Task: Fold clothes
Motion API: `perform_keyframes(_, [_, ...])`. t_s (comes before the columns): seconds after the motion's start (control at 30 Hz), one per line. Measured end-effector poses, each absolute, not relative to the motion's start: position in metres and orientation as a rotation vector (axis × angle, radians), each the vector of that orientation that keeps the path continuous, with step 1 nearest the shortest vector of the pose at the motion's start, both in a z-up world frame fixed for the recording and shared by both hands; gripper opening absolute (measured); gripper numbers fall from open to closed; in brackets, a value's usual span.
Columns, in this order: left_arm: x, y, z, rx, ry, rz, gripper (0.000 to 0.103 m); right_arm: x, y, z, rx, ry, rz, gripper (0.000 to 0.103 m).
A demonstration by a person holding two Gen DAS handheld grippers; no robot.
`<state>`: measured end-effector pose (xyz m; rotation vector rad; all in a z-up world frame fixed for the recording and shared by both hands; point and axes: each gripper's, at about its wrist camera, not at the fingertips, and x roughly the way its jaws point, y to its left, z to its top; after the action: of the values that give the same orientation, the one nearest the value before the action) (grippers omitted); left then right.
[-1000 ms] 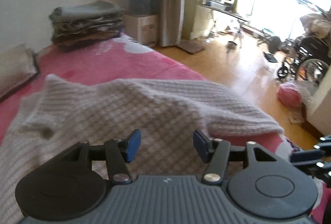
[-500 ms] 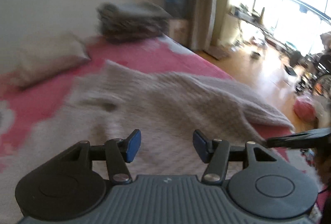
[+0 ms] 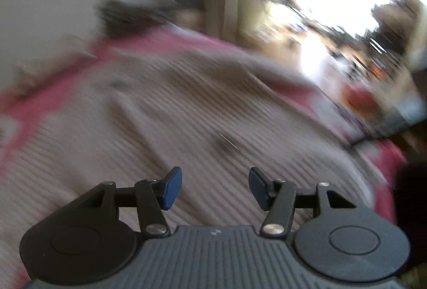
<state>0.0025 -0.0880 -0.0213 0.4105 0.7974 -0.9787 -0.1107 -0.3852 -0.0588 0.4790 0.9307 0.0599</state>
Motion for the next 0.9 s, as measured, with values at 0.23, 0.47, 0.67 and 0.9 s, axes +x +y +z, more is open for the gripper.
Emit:
perform_keyframes(0.23, [-0.084, -0.109, -0.109, 0.688, 0.776, -1.08, 0.06, -0.101, -0.344, -0.103, 0.231, 1.099, 0.022, 0.018])
perform_keyframes(0.47, [-0.078, -0.104, -0.105, 0.616, 0.852, -1.084, 0.07, -0.117, -0.35, -0.077, 0.242, 1.079, -0.065, 0.026])
perform_keyframes(0.67, [-0.079, -0.091, -0.095, 0.577, 0.826, -1.066, 0.071, -0.105, -0.368, -0.093, 0.333, 1.128, -0.112, 0.028])
perform_keyframes(0.9, [-0.039, -0.086, -0.065, 0.423, 0.801, -1.017, 0.071, -0.122, -0.457, -0.063, 0.781, 0.802, -0.262, 0.053])
